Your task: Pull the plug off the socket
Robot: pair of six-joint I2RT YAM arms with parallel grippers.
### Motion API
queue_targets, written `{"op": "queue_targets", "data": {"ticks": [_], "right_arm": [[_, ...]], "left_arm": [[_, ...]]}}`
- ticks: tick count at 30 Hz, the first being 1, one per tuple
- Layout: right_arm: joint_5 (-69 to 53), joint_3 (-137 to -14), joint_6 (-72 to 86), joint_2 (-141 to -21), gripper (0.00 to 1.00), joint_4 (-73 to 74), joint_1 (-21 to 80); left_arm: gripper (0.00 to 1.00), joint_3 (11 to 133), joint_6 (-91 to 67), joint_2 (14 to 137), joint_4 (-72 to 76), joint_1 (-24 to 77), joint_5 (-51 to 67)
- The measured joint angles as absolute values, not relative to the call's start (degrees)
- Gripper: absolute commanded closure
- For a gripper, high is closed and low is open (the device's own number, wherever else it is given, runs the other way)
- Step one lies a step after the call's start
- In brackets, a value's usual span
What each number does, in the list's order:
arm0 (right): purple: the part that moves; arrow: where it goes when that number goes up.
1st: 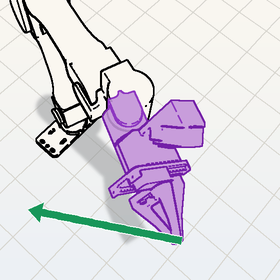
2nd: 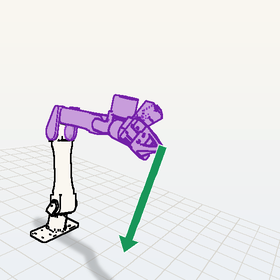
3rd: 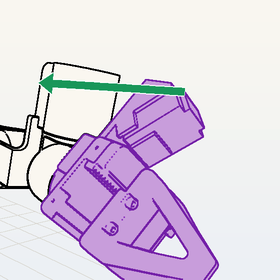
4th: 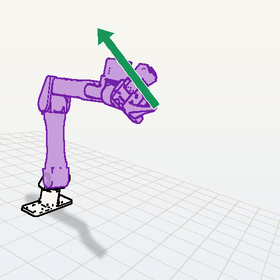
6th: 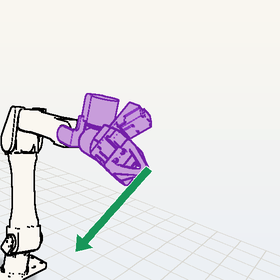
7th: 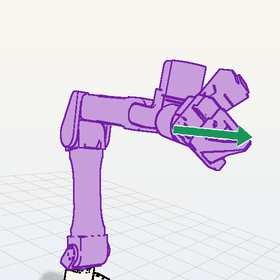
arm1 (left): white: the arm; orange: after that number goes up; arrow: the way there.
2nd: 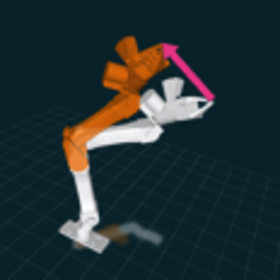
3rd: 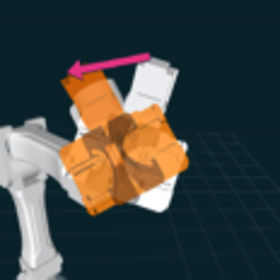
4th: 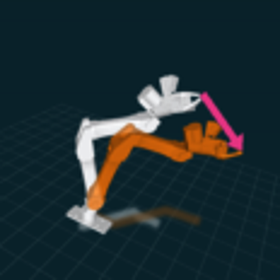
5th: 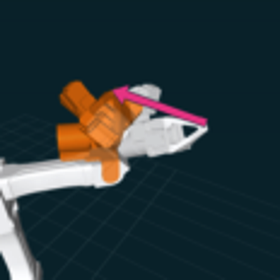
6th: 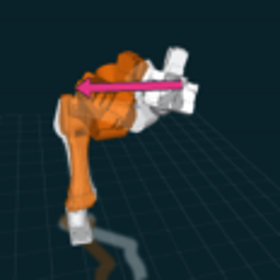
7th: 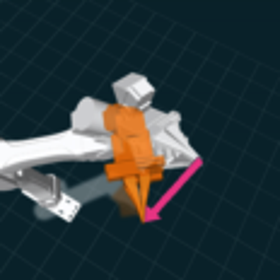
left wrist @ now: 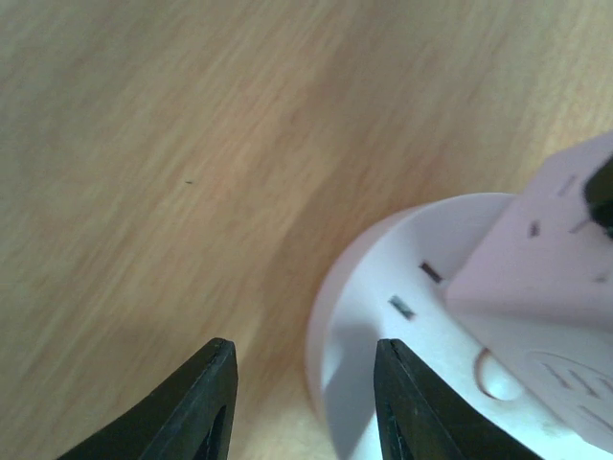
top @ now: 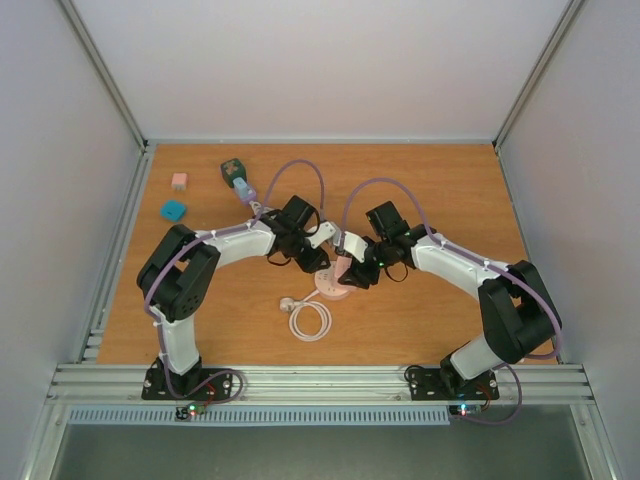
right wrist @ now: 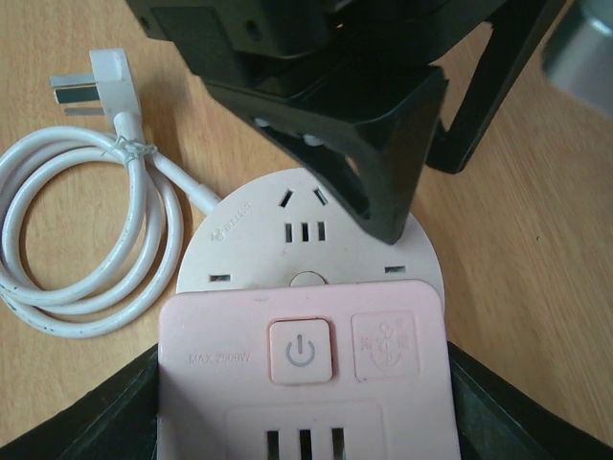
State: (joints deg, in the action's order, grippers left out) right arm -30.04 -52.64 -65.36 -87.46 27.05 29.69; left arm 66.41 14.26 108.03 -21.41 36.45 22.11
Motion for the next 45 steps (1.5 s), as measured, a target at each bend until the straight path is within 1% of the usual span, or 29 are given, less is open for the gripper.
{"op": "queue_targets", "data": {"ticks": [4, 8, 13, 17, 21, 23, 27, 31, 37, 42, 45], "right_arm": [[-30.06, -53.39, -65.23, -87.44, 0.8, 28.47, 29.69], [-30.26, -53.41, -65.58, -87.09, 0.8, 29.23, 29.69], [-30.17, -52.1, -66.5, -86.28, 0.8, 28.32, 29.69], [-29.93, -50.22, -66.96, -86.0, 0.81, 27.0, 29.69], [-29.78, -49.36, -67.09, -85.34, 0.81, 26.46, 29.69], [-29.76, -49.17, -67.16, -85.23, 0.81, 26.04, 29.69], [-29.76, -49.04, -67.13, -85.23, 0.81, 25.61, 29.69], [-29.74, -48.99, -67.11, -85.23, 0.82, 25.26, 29.69], [-29.74, -48.99, -67.09, -85.23, 0.83, 25.26, 29.69], [-29.71, -48.99, -67.07, -85.23, 0.83, 25.26, 29.69], [-29.67, -48.99, -67.02, -85.23, 0.83, 25.26, 29.69]], "left_arm": [[0.59, 66.41, 14.41, 108.03, -20.21, 36.38, 19.7], [0.53, 65.93, 15.25, 108.31, -20.53, 36.29, 16.93], [0.51, 64.79, 15.86, 108.16, -23.11, 35.79, 17.65], [0.44, 64.82, 15.09, 107.46, -25.63, 35.64, 19.14], [0.41, 64.69, 13.15, 106.0, -27.88, 34.3, 21.54], [0.37, 64.69, 12.12, 104.99, -28.08, 33.58, 23.57], [0.29, 64.69, 10.74, 103.04, -28.01, 33.17, 26.81], [0.18, 64.69, 10.0, 102.89, -27.94, 35.27, 27.92], [0.15, 64.2, 9.41, 103.59, -27.07, 38.06, 26.55], [0.09, 61.69, 10.04, 104.29, -26.7, 39.31, 24.16], [0.07, 61.52, 10.66, 104.29, -26.24, 39.72, 23.86]]}}
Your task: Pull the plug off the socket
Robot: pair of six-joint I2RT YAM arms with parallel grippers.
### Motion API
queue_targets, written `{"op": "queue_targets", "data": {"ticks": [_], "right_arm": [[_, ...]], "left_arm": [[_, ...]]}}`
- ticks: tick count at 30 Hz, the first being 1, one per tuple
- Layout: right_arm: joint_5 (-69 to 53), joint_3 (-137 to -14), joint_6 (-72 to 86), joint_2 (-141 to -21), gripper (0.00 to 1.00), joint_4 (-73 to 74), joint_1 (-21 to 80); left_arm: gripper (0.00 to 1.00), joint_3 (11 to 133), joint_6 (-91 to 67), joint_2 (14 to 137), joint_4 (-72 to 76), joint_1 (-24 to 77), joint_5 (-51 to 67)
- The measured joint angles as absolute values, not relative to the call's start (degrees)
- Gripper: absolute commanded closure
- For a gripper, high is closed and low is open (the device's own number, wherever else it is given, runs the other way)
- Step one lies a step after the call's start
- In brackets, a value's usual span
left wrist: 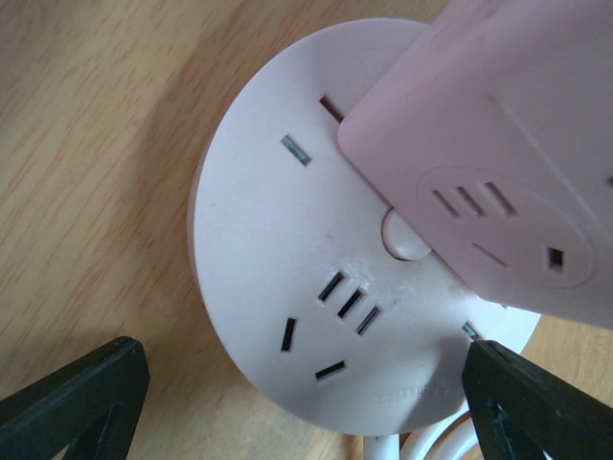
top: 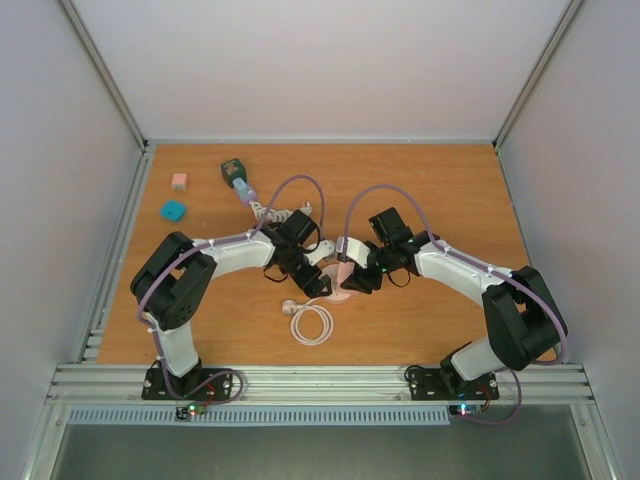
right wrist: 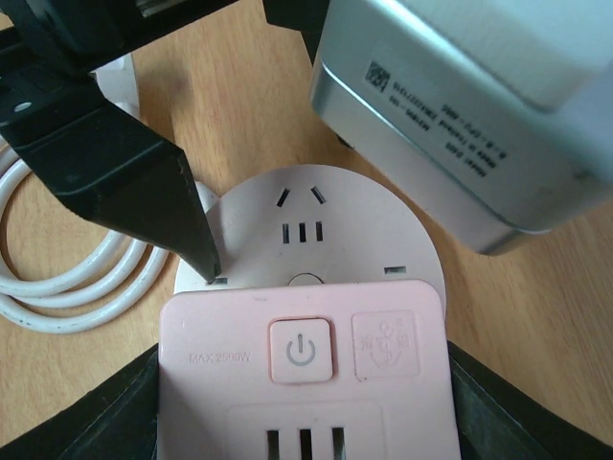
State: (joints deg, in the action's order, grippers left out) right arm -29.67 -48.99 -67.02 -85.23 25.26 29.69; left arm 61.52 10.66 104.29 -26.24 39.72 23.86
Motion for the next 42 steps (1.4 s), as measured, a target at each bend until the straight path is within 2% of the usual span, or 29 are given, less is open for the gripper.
{"op": "queue_targets", "data": {"ticks": [26, 42], "right_arm": [[-29.45, -51.88, -66.94, -85.65, 0.85, 29.58, 29.69], [-31.27, -53.36, -68.23, -81.76, 0.85, 32.77, 29.43]], "left_arm": [[0.13, 62.46, 9.72, 105.73, -25.39, 40.38, 24.16], [0.11, 62.98, 9.32, 106.5, -24.69, 40.53, 24.32]]}}
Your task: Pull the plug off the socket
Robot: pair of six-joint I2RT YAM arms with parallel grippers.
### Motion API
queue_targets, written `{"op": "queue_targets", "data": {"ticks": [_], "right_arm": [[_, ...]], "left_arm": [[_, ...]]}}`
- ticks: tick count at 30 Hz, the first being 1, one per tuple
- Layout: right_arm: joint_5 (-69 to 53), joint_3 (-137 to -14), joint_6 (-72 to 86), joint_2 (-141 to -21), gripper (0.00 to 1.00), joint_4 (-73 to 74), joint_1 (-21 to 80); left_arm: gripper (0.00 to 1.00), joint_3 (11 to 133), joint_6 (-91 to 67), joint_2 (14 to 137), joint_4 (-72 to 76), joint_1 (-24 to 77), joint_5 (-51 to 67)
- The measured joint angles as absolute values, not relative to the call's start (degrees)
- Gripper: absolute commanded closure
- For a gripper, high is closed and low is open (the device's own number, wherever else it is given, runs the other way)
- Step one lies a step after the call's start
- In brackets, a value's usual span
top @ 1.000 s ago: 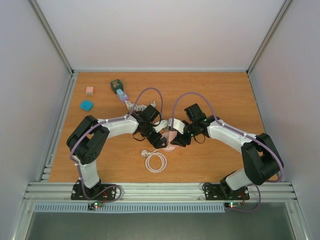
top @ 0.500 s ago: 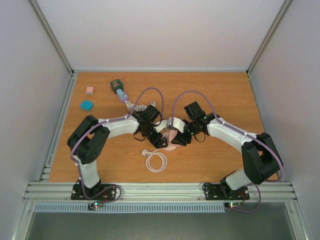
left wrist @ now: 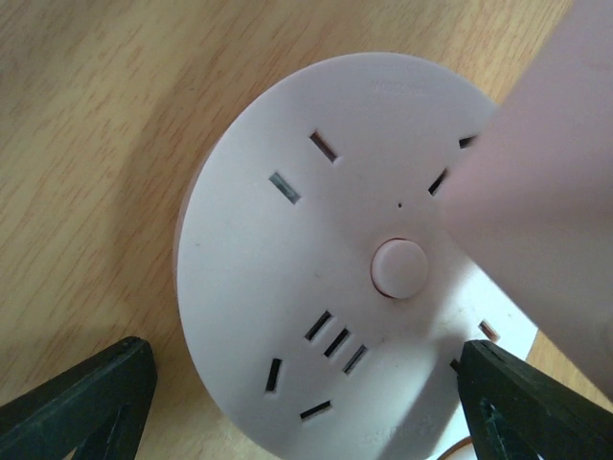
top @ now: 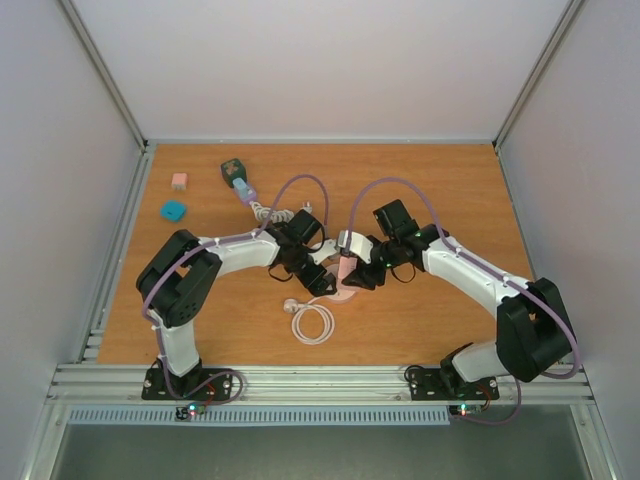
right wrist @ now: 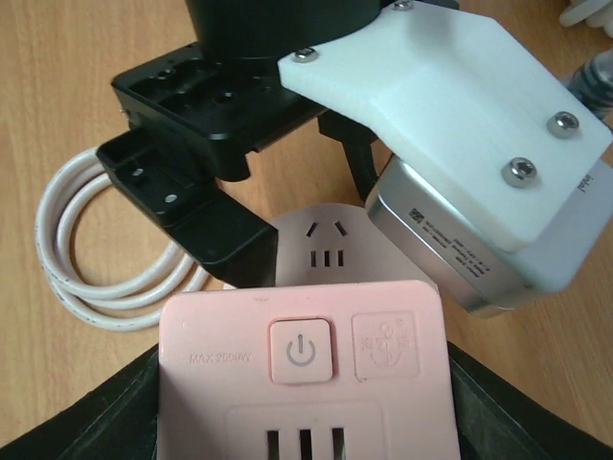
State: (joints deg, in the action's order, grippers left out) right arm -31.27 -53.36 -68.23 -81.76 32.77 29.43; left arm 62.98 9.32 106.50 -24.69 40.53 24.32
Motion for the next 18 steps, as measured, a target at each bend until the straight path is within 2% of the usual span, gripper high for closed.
{"op": "queue_targets", "data": {"ticks": [12, 18], "right_arm": [[-34.81, -54.54, -64.66, -79.85, 0.85, 35.62, 27.73], [-37.17, -57.76, -58.94, -79.85, 0.85, 36.1, 25.12]], "left_arm": [[0.0, 64.14, 9.52, 106.45, -24.8, 34.37, 24.21], [0.0, 64.1, 10.17, 102.13, -24.36, 31.9, 24.23]]}}
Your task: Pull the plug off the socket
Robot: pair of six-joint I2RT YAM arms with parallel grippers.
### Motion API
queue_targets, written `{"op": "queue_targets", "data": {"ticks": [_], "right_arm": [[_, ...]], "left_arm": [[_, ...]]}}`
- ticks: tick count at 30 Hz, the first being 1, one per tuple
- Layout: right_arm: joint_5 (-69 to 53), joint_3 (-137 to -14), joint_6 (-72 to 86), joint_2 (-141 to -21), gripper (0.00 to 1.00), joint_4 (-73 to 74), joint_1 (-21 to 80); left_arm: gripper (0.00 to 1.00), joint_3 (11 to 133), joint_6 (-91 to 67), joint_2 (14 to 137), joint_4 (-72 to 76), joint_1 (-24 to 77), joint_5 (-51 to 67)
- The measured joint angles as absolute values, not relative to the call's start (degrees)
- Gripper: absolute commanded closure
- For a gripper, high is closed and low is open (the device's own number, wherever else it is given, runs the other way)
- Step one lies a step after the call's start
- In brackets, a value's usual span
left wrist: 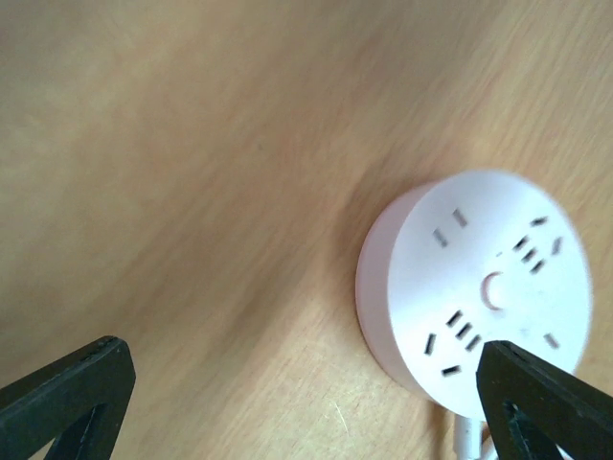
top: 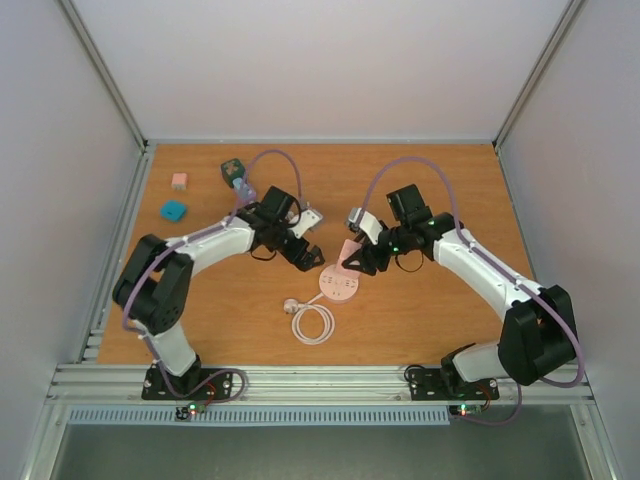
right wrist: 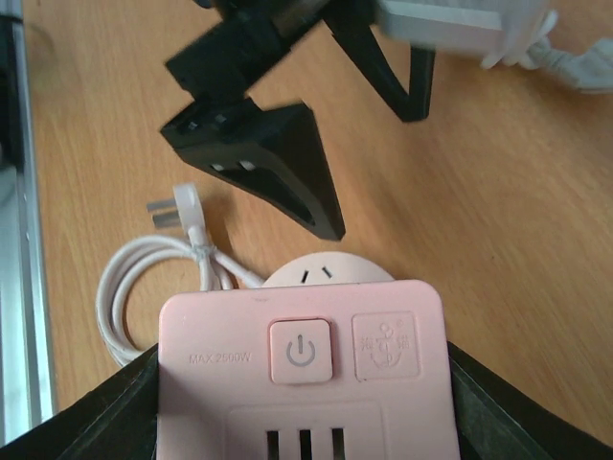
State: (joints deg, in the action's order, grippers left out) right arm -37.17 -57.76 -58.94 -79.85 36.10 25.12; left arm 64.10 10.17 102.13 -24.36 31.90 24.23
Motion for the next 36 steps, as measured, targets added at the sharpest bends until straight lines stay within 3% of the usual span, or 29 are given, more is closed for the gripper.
{"op": "queue_targets", "data": {"ticks": [13, 27, 36], "right_arm": [[-43.66, -69.8, -40.34, -82.08, 0.83, 33.39, 19.2], [-46.13, -71.61, -25.93, -85.23, 0.83, 29.69, 18.68], [-47.64, -71.61, -18.59, -85.34, 0.83, 26.74, 18.68]], "left_arm": [[0.0, 58.61, 14.46, 79.83, -16.36, 26.68, 27.09], [0.01, 58.61, 15.29, 78.85, -11.27, 37.28, 20.71], [0.07, 62.24, 12.25, 82.37, -8.38, 42.02, 14.41]]}}
